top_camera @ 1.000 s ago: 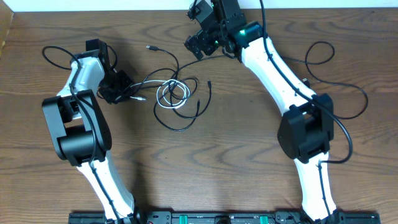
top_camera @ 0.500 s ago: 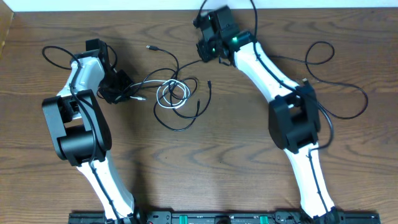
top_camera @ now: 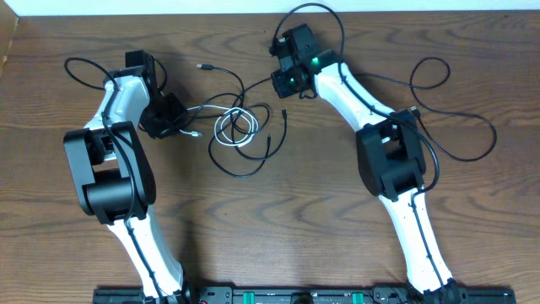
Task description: Untangle cables
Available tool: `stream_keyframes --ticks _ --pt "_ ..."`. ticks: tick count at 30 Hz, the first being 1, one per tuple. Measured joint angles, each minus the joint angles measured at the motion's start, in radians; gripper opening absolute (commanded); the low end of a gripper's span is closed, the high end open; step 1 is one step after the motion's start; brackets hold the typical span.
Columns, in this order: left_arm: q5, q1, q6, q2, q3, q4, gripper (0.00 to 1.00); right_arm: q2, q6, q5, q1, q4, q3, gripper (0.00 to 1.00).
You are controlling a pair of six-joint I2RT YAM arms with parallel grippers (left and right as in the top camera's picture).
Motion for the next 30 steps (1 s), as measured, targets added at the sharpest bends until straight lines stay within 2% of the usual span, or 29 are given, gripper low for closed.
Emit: stream_keyframes --ticks 6,13,22,30 --pt "0.0 0.0 0.0 0.0 0.0 0.0 0.13 -0.024 0.062 -0.034 -0.059 -0.204 0.008 0.08" --pt "0.0 0.0 0.0 0.0 0.0 0.001 0.13 -0.013 0.075 -0.113 -0.093 -0.22 0.045 0.03" --pt "0.0 0.0 0.0 0.0 0.0 0.002 0.13 -0.001 0.065 -0.064 -0.037 0.101 0.084 0.02" --pt "0.0 0.0 0.0 0.0 0.0 0.002 0.14 0.029 0.064 0.027 0.025 0.278 -0.023 0.04"
